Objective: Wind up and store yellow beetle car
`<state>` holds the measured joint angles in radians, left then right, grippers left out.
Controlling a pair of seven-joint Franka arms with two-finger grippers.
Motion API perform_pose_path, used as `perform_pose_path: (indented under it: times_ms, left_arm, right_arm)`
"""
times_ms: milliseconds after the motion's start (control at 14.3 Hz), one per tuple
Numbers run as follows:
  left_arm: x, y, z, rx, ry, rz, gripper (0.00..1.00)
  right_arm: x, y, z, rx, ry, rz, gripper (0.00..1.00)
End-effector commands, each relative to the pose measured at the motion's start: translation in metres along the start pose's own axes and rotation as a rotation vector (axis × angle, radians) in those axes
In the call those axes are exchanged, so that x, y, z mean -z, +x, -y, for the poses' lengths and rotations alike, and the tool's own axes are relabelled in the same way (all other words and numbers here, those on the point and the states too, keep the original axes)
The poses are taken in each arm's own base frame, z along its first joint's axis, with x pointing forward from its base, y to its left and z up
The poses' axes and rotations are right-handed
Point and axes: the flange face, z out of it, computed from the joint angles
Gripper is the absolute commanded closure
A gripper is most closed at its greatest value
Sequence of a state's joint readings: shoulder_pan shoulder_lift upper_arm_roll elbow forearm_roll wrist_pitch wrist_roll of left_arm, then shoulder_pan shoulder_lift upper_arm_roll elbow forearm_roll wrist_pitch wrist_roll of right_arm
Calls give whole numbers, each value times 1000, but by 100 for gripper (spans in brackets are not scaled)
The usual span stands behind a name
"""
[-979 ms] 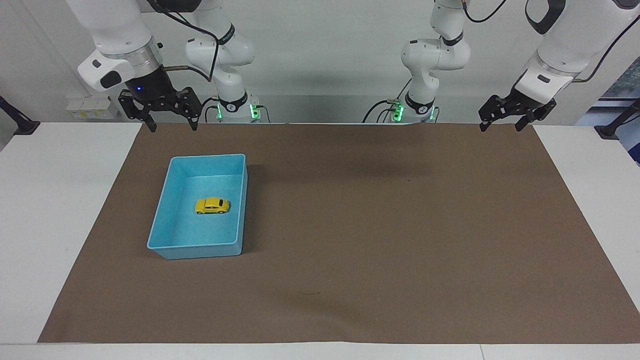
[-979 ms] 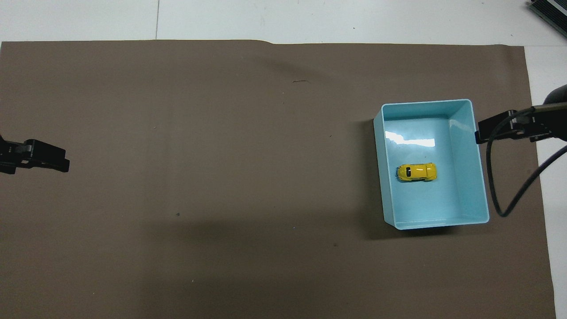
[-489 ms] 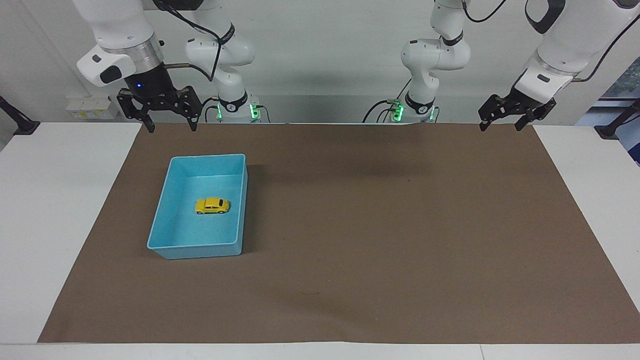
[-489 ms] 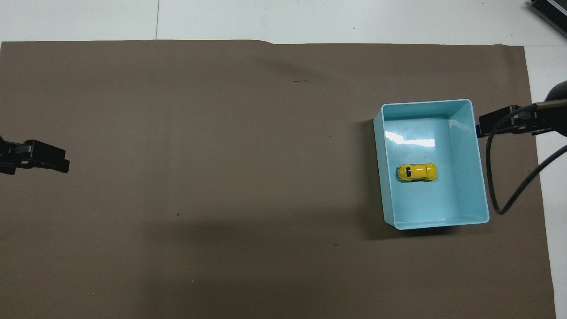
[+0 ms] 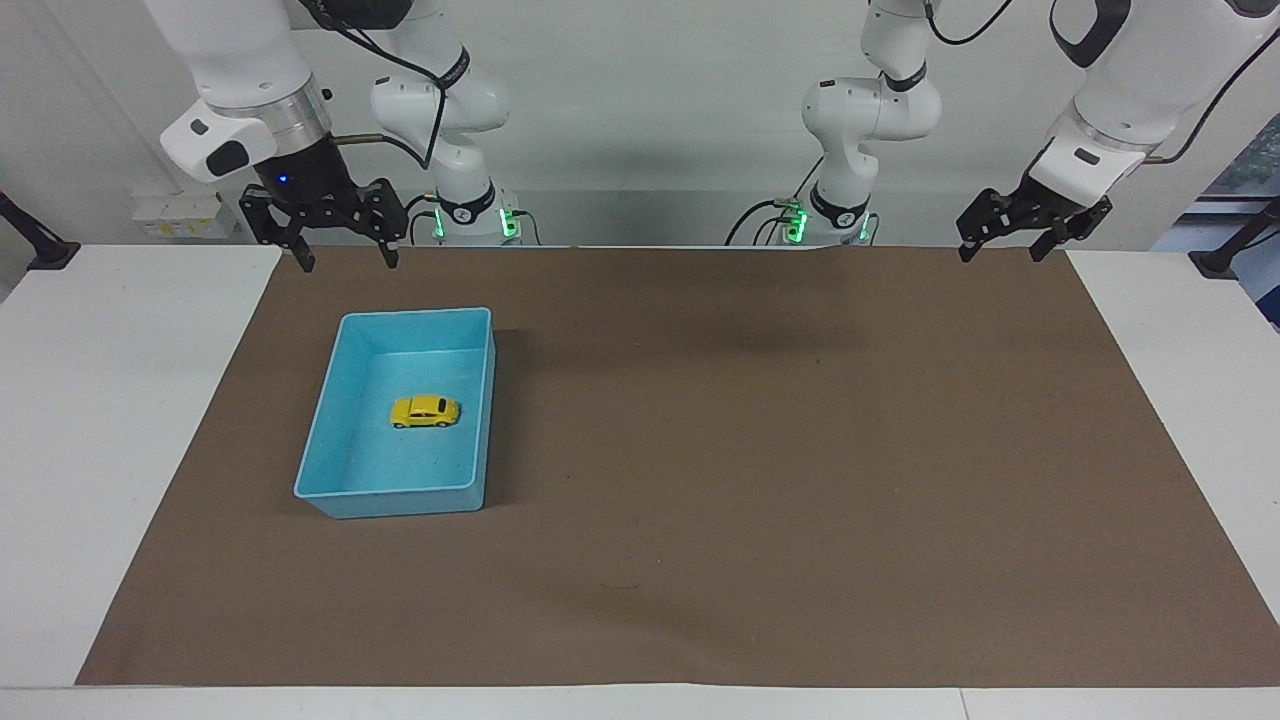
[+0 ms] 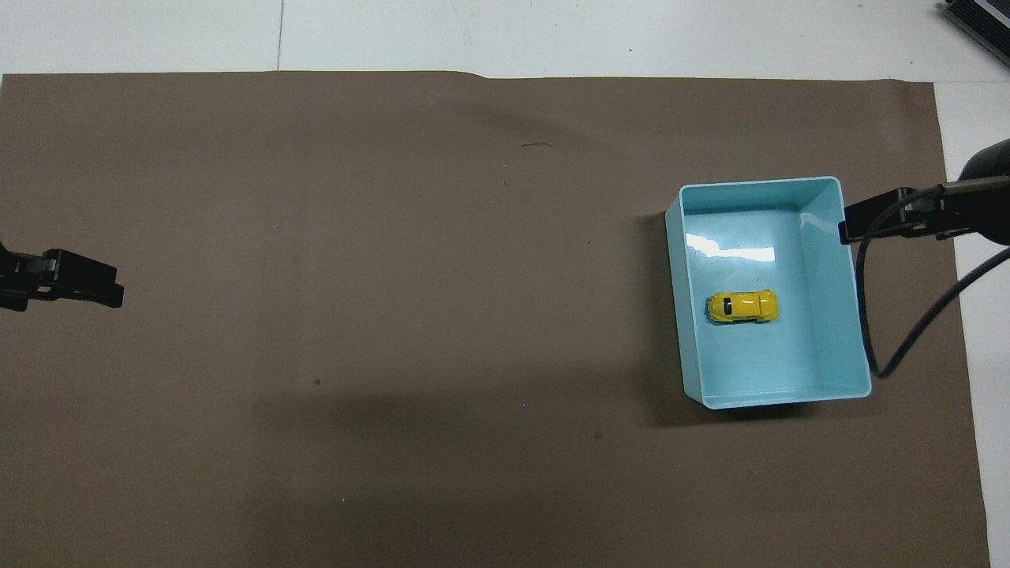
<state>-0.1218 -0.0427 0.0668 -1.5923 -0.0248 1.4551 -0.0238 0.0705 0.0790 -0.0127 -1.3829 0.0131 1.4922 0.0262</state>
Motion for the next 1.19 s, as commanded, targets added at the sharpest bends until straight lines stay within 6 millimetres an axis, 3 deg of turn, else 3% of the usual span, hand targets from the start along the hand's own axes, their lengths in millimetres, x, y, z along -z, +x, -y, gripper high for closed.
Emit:
perform_pose_path:
  times_ms: [0, 1119]
  left_arm:
    - [0, -10, 1, 9, -6, 7, 0]
    - [-2, -11, 2, 3, -7, 16, 0]
  right_arm:
    - [1, -5, 0, 18, 17, -12, 0]
    - [0, -5, -10, 9, 14, -5, 0]
